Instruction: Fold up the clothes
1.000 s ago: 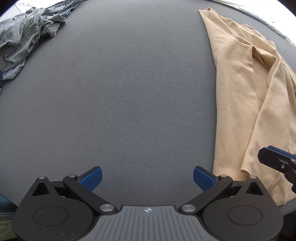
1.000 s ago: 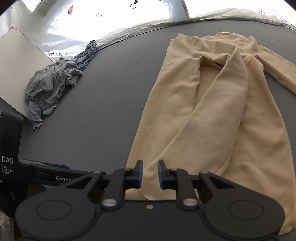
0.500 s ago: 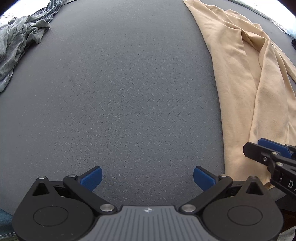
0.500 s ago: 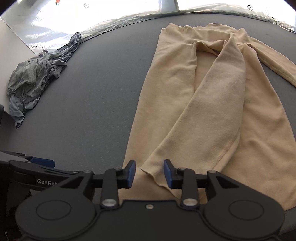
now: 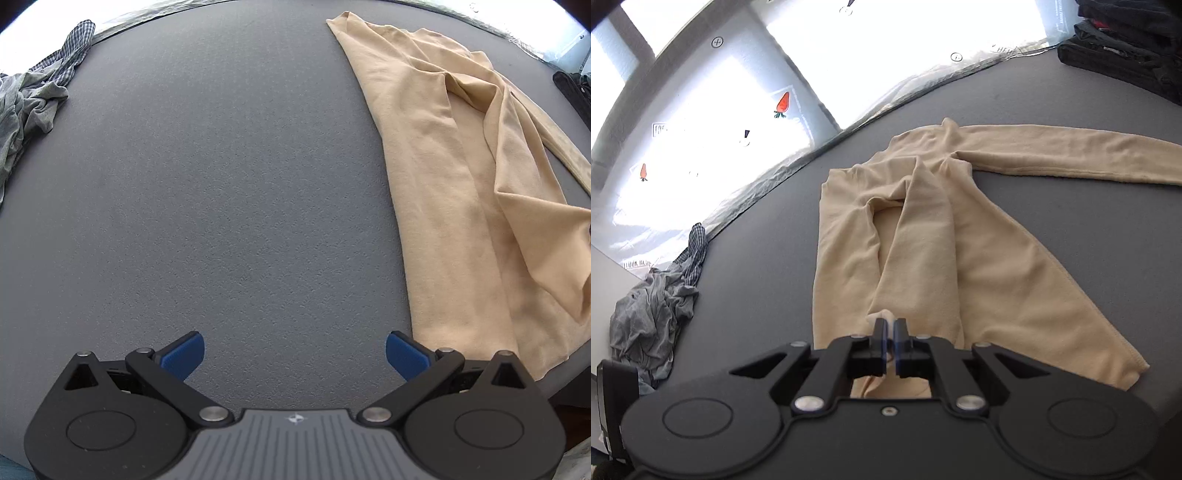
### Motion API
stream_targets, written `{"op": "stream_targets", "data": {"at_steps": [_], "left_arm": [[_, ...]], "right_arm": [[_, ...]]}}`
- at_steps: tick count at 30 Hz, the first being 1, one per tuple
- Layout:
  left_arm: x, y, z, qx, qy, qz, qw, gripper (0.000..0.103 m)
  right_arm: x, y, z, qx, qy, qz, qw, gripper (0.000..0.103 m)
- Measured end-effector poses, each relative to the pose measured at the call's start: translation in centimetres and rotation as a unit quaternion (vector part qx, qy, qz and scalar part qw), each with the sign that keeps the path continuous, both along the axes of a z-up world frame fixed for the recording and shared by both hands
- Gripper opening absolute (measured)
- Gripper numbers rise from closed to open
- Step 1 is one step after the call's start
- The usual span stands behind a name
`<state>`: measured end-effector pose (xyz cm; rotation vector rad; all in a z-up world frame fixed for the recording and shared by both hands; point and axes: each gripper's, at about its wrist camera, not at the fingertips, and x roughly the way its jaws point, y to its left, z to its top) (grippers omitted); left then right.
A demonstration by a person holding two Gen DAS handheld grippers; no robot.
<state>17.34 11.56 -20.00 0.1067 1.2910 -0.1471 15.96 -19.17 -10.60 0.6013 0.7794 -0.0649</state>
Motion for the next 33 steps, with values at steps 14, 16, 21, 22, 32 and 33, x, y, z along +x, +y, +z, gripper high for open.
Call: {"op": "stream_targets", "data": {"at_steps": [14, 16, 21, 22, 32, 33], "left_arm": [[2.6, -5.4, -0.8, 0.002, -0.009, 0.018, 0.9998, 0.103], [2.8, -5.4, -0.8, 0.003, -0.009, 0.03, 0.9995, 0.103], [2.3, -4.8, -0.8, -0.001, -0.002, 0.063, 0.998, 0.103], [2.2, -4.6, -0.8, -0.003, -0.001, 0.068, 0.9977, 0.103], [0.3, -1.7, -1.0, -0.006, 0.01, 0.128, 0.9917, 0.103], [0.1, -1.4, -1.2, -0.006, 0.013, 0.133, 0.991, 0.103]], "right_arm": [[-1.1, -16.4, 1.4, 0.057, -0.035, -0.194, 0.979, 0.004], [-0.6, -16.5, 1.5, 0.07, -0.042, -0.175, 0.981, 0.004], [2.5, -12.2, 1.6, 0.147, -0.055, -0.045, 0.987, 0.004], [3.2, -10.6, 1.4, 0.167, -0.051, -0.005, 0.985, 0.004], [4.2, 2.3, -5.7, 0.229, 0.11, 0.227, 0.94, 0.004], [4.0, 2.8, -6.2, 0.229, 0.123, 0.236, 0.936, 0.004]]}}
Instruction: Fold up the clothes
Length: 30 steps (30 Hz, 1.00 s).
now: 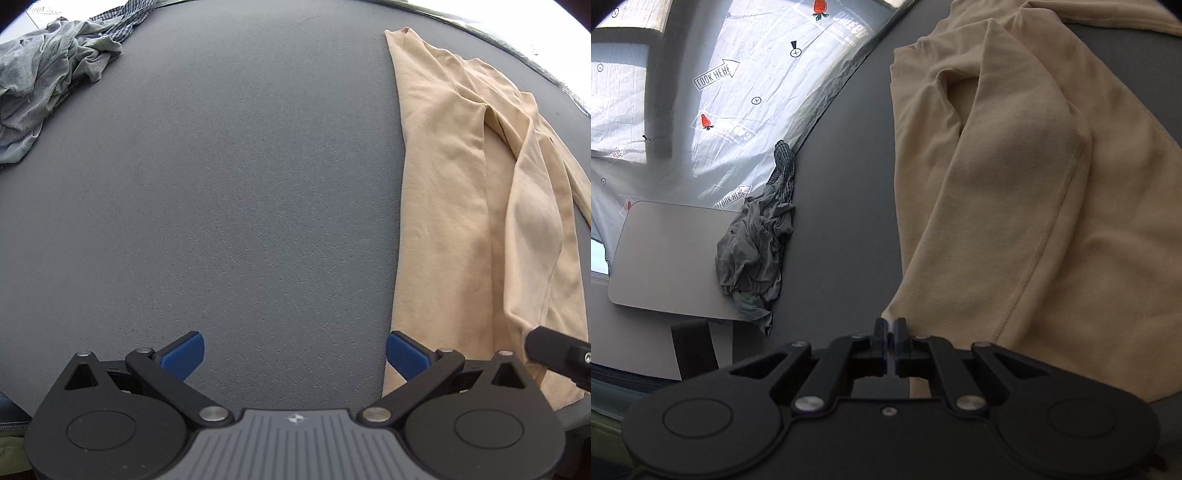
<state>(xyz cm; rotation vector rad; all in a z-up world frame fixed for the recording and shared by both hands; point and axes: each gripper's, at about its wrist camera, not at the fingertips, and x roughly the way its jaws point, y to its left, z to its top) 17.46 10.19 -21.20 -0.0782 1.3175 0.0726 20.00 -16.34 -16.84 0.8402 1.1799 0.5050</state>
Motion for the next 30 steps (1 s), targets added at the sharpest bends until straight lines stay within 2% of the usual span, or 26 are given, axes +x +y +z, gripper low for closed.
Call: {"op": "stream_targets", "data": {"at_steps": [4, 10, 13, 15, 17, 22, 30], "left_arm": [[-0.7, 1.0, -0.6, 0.0, 0.012, 0.015, 0.9998, 0.103], [-1.3, 1.6, -1.2, 0.005, 0.024, 0.014, 0.9996, 0.103], [-1.2, 1.8, -1.5, 0.008, 0.029, 0.013, 0.9995, 0.103], [-1.0, 2.0, -1.5, 0.008, 0.03, 0.013, 0.9995, 0.103], [-0.4, 1.9, -1.2, 0.007, 0.023, 0.013, 0.9996, 0.103], [1.6, 1.5, -0.1, -0.003, 0.001, 0.008, 1.0, 0.103], [6.3, -2.3, 2.1, -0.013, -0.043, -0.035, 0.9984, 0.103]], "right_arm": [[-0.6, 2.1, -2.0, -0.003, 0.039, 0.045, 0.998, 0.003], [-1.0, 4.4, -3.1, -0.022, 0.057, 0.084, 0.995, 0.003], [-0.6, 4.7, -4.7, -0.037, 0.085, 0.077, 0.993, 0.004], [-0.4, 4.4, -5.2, -0.028, 0.1, 0.066, 0.992, 0.004], [-0.3, 3.9, -5.1, -0.021, 0.105, 0.058, 0.993, 0.011], [1.1, 2.1, -2.7, -0.03, 0.063, 0.031, 0.997, 0.028], [4.5, -3.2, 0.0, -0.056, 0.008, -0.071, 0.996, 0.029]]}}
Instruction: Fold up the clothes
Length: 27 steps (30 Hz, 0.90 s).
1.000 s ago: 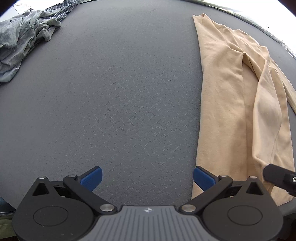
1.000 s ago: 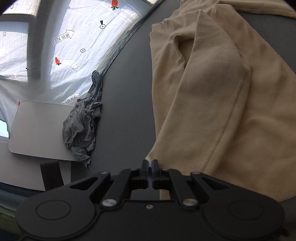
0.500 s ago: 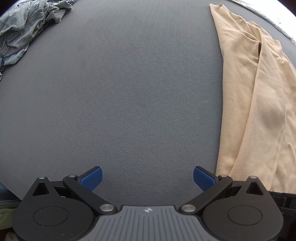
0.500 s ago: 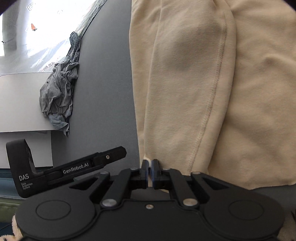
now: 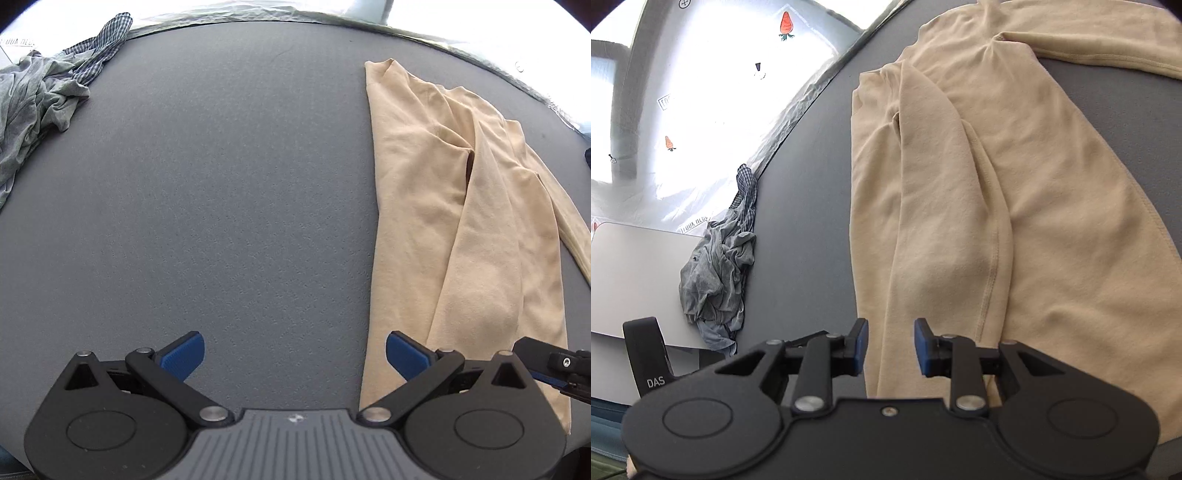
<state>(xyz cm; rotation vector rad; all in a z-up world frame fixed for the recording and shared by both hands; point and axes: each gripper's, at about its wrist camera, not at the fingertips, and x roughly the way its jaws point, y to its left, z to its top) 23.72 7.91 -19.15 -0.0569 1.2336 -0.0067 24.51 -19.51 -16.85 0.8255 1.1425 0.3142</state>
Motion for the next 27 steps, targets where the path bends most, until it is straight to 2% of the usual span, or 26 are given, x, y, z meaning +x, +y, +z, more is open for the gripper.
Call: {"op": "stream_targets", "data": {"at_steps": [6, 10, 14, 18, 20, 22, 24, 27], "left_arm": [[4.1, -3.5, 0.9, 0.0, -0.019, -0.035, 0.9992, 0.103], [7.3, -5.2, 0.8, -0.008, -0.019, -0.054, 0.9983, 0.103], [11.0, -6.9, 0.8, -0.027, -0.018, -0.072, 0.9969, 0.103], [14.7, -9.0, 1.1, -0.053, -0.024, -0.1, 0.9932, 0.101], [16.5, -10.3, 1.3, -0.064, -0.03, -0.119, 0.9904, 0.096], [18.2, -11.5, 1.1, -0.071, -0.028, -0.136, 0.9878, 0.087], [19.6, -12.8, 0.8, -0.079, -0.023, -0.15, 0.9852, 0.076], [21.3, -14.5, 0.3, -0.092, -0.02, -0.174, 0.9802, 0.067]], "right_arm": [[4.0, -2.7, -0.4, -0.038, -0.005, -0.042, 0.998, 0.028], [6.9, -3.7, -0.9, -0.072, -0.008, -0.057, 0.996, 0.023], [9.7, -4.8, -1.5, -0.106, -0.011, -0.071, 0.992, 0.015], [11.6, -4.9, -1.9, -0.126, -0.012, -0.071, 0.989, 0.014], [12.2, -4.8, -2.1, -0.132, -0.011, -0.069, 0.989, 0.014], [12.7, -4.8, -2.3, -0.131, -0.008, -0.073, 0.989, 0.014], [13.2, -5.0, -2.4, -0.125, -0.002, -0.082, 0.989, 0.014], [13.6, -5.7, -2.7, -0.106, 0.009, -0.099, 0.989, 0.014]]}}
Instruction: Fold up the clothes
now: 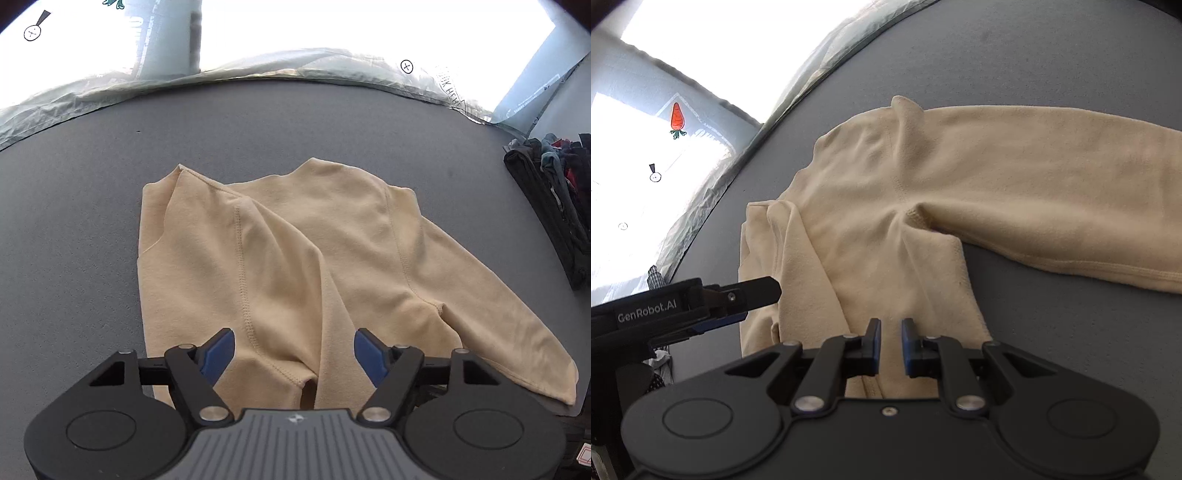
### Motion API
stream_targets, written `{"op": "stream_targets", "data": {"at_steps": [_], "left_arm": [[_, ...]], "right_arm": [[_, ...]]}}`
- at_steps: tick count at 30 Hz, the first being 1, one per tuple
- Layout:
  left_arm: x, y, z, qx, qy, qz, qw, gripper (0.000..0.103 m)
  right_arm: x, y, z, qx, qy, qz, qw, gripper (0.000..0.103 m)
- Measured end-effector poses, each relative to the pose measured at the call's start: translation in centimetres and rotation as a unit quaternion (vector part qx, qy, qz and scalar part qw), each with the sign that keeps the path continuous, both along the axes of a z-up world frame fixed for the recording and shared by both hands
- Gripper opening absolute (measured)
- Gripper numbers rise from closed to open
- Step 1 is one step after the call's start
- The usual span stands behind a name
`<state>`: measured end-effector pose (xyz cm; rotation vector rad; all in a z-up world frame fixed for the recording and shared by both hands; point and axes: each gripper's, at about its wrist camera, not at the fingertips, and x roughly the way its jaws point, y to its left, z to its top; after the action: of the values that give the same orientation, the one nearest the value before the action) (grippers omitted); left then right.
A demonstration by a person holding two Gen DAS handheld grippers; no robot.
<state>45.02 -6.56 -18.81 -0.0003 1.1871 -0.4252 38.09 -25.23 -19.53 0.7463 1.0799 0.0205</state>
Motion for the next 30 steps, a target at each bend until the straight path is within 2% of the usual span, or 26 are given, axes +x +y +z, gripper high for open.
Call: {"op": "stream_targets", "data": {"at_steps": [3, 5, 6, 7, 9, 12, 19, 24, 26, 30], "left_arm": [[1.2, -1.7, -0.5, -0.007, 0.002, -0.027, 0.9996, 0.061], [1.7, -2.6, -1.0, -0.006, 0.003, -0.039, 0.9992, 0.052], [1.9, -2.9, -1.3, -0.003, 0.006, -0.04, 0.9992, 0.038], [2.2, -3.1, -1.7, -0.002, 0.011, -0.039, 0.9992, 0.018], [2.5, -3.0, -2.1, -0.009, 0.016, -0.032, 0.9993, 0.005], [2.5, -2.0, -1.8, -0.031, 0.004, -0.01, 0.9995, 0.003], [1.9, 2.3, 0.4, -0.053, -0.038, 0.061, 0.996, 0.002], [1.9, 6.2, -1.1, -0.071, -0.016, 0.121, 0.99, 0.002], [1.7, 7.4, -1.7, -0.075, -0.013, 0.133, 0.9882, 0.003], [1.7, 8.5, -2.4, -0.086, -0.009, 0.143, 0.986, 0.004]], "right_arm": [[0.0, -0.3, -0.2, 0.011, 0.001, -0.009, 1.0, 0.009], [-0.1, -0.5, -0.4, 0.017, 0.002, -0.014, 1.0, 0.008], [-0.1, -0.6, -0.5, 0.02, 0.002, -0.017, 1.0, 0.007], [-0.1, -0.7, -0.5, 0.024, 0.002, -0.02, 1.0, 0.007], [-0.1, -0.7, -0.5, 0.024, 0.001, -0.02, 1.0, 0.007], [-0.1, -0.6, -0.5, 0.023, 0.001, -0.019, 1.0, 0.007], [-0.1, -0.5, -0.3, 0.017, 0.001, -0.018, 1.0, 0.007], [-0.2, -0.3, -0.1, 0.012, 0.001, -0.015, 1.0, 0.008], [-0.2, -0.2, 0.0, 0.014, 0.0, -0.013, 1.0, 0.012], [-0.2, 0.1, 0.1, 0.037, -0.008, -0.011, 0.999, 0.015]]}}
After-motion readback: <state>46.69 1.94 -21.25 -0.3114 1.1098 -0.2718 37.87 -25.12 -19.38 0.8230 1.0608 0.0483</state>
